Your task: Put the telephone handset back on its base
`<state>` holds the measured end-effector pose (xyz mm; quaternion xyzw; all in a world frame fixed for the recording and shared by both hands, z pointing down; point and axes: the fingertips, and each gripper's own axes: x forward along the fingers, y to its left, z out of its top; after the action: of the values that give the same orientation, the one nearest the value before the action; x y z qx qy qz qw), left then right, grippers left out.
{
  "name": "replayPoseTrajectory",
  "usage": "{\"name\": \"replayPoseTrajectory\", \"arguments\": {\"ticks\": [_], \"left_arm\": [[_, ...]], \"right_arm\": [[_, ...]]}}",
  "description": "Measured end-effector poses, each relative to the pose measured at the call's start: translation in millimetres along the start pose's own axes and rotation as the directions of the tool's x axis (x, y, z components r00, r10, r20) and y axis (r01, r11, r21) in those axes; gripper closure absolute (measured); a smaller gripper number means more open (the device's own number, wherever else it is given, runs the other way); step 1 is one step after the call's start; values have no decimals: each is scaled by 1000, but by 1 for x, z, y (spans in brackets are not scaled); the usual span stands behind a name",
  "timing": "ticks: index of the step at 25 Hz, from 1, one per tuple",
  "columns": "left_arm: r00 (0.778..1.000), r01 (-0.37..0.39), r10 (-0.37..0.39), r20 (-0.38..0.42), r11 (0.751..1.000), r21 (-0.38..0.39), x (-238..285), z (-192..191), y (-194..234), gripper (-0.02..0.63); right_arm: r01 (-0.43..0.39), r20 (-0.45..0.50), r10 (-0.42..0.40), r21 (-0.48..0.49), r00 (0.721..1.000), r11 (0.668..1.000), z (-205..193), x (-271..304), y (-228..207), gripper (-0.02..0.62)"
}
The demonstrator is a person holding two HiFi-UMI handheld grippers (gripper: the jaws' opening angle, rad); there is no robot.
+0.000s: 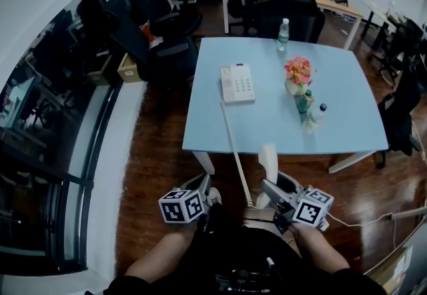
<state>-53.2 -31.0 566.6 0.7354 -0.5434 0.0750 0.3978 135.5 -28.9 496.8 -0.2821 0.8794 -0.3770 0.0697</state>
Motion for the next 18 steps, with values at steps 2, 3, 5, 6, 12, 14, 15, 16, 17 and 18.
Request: {"name": "replayPoseTrajectory", "arguments": {"ticks": [2, 3, 5, 6, 12, 14, 15, 16, 17, 18], "left_arm": [[1000, -6, 6, 17, 1000, -14, 9, 18, 12, 606], [1000, -6, 6, 24, 1000, -21, 14, 27, 18, 606], [999, -4, 5, 34, 1000, -29, 25, 45, 29, 606], [999, -3, 4, 37, 1000, -31, 30, 54, 35, 606], [999, 27, -25, 28, 999, -45, 64, 100, 64, 606], [999, 36, -35, 25, 999, -41, 74, 116, 75, 606], [999, 38, -38, 24, 998, -40, 79, 123, 82, 606], [999, 41, -40, 23, 998, -39, 82, 130, 90, 606], [999, 43, -42, 20, 998, -38, 86, 137, 98, 606], [999, 46, -45, 16, 998, -35, 89, 142, 105, 606]], "right_arm": [[0, -17, 0, 0, 1000, 1000, 8, 18, -8, 360], [-1, -22, 1, 1, 1000, 1000, 12, 28, -12, 362], [-1, -26, 1, 4, 1000, 1000, 23, 47, -19, 360], [2, -27, -2, 2, 1000, 1000, 28, 58, -22, 360], [47, -36, -47, -14, 998, 999, 57, 116, -37, 360], [73, -38, -74, -22, 997, 997, 64, 136, -46, 360], [87, -40, -88, -20, 995, 996, 65, 146, -51, 360], [104, -43, -105, -21, 994, 994, 68, 156, -56, 360], [124, -47, -125, -28, 991, 992, 71, 166, -60, 360], [143, -48, -145, -35, 988, 989, 74, 177, -64, 360]]}}
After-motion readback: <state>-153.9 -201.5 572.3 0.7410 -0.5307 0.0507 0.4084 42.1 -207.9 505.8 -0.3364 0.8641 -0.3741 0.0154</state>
